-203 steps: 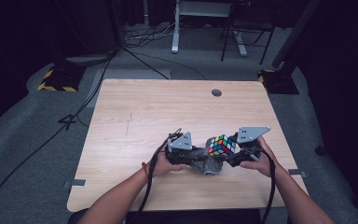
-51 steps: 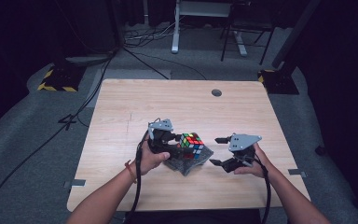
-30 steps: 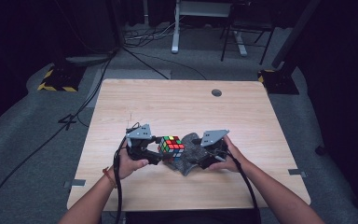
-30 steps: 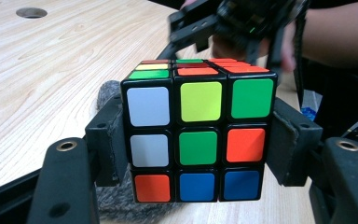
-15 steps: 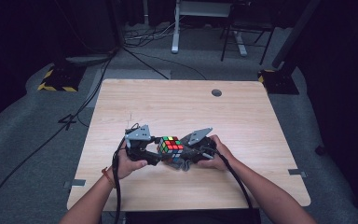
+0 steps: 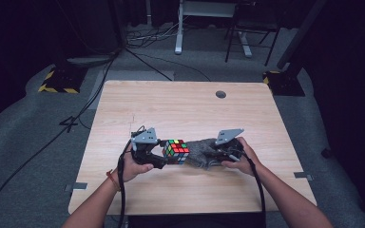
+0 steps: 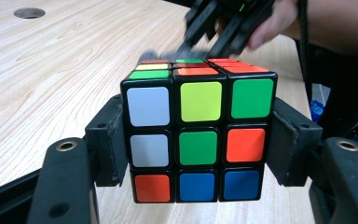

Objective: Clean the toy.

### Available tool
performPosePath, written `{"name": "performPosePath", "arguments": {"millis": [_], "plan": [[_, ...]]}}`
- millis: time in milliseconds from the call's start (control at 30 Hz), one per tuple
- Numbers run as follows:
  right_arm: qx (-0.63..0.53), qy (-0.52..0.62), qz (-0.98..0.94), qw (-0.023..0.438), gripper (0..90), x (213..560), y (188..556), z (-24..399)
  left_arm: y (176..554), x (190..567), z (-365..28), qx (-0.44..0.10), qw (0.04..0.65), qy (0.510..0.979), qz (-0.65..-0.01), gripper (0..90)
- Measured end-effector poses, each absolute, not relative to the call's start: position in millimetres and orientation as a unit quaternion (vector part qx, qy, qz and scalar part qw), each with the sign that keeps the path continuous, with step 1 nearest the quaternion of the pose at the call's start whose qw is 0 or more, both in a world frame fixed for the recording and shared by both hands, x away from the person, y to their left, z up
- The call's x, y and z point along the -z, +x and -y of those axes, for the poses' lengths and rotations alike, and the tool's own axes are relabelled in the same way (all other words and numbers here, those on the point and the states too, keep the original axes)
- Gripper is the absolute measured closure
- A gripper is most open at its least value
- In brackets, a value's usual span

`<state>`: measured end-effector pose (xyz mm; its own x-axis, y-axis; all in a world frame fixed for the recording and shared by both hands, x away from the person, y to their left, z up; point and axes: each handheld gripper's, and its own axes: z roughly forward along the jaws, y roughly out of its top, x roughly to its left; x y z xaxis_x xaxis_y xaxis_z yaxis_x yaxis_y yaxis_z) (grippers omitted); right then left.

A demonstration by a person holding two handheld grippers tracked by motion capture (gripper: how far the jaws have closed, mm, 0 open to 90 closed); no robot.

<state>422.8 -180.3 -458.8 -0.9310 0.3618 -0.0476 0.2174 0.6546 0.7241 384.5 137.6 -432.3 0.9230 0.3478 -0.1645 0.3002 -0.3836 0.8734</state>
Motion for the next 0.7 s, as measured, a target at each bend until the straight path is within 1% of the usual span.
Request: {"name": "performPosePath", "arguments": {"millis": [233, 333, 500, 700], "plan": [[-0.435, 0.171, -0.875, 0.127, 74.2, 428.5, 416.1, 216.3, 384.4, 430.5, -119.2, -0.023, 0.511, 0.842, -0.170, 33.9], [-0.461, 0.169, -0.861, 0.133, 74.1, 412.7, 413.5, 222.1, 385.1, 431.1, -106.2, -0.019, 0.505, 0.849, -0.156, 33.9], [-0.490, 0.143, -0.850, 0.133, 73.9, 393.8, 400.6, 210.9, 386.9, 431.4, -80.9, -0.016, 0.496, 0.858, -0.131, 33.9], [-0.483, 0.121, -0.858, 0.125, 73.6, 392.2, 390.8, 193.8, 385.2, 428.3, -65.7, -0.019, 0.496, 0.862, -0.109, 33.9]]}}
